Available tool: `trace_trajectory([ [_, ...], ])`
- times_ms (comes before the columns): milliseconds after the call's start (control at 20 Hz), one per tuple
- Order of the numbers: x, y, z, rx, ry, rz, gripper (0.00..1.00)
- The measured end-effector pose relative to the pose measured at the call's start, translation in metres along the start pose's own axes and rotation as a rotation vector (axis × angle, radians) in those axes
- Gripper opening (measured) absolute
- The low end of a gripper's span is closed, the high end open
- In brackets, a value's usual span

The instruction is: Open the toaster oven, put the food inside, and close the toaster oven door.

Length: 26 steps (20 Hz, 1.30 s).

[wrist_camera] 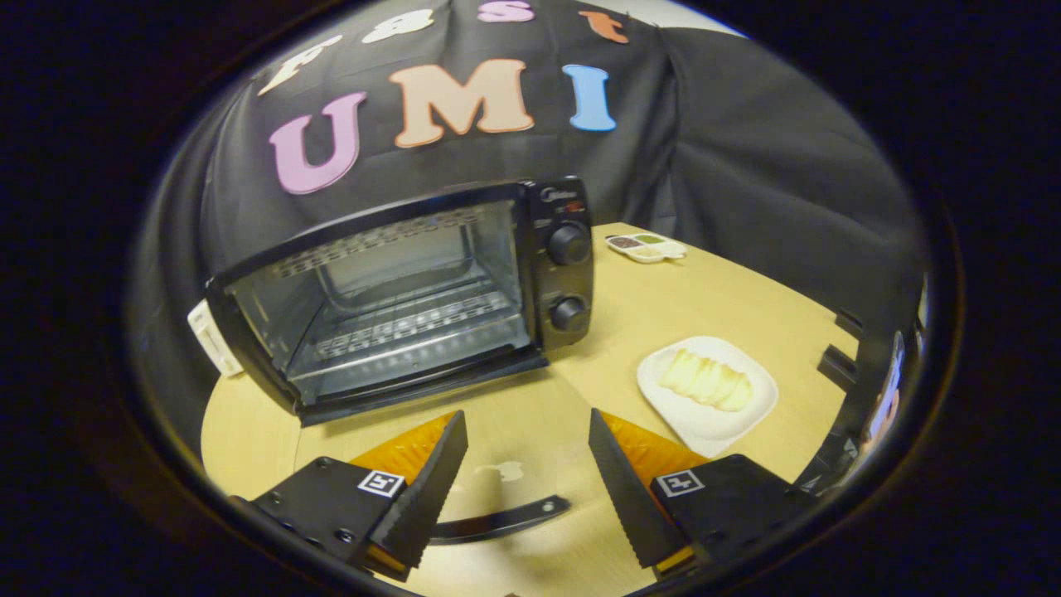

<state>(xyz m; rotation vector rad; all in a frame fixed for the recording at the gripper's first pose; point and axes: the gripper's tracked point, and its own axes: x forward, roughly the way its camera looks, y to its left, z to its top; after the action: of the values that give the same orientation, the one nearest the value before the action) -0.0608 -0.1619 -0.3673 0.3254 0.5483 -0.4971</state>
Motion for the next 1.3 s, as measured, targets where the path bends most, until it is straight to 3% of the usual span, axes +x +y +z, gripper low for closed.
trace_trajectory([
  [450,0.019,-0.107,0.027,0.046,0.027,-0.202,0.94],
  [650,0.033,-0.152,0.02,-0.037,0.09,-0.25,0.95],
  [950,0.064,-0.18,0.009,-0.17,0.2,-0.167,0.94],
  [1300,0.084,-0.176,0.004,-0.135,0.25,-0.063,0.92],
])
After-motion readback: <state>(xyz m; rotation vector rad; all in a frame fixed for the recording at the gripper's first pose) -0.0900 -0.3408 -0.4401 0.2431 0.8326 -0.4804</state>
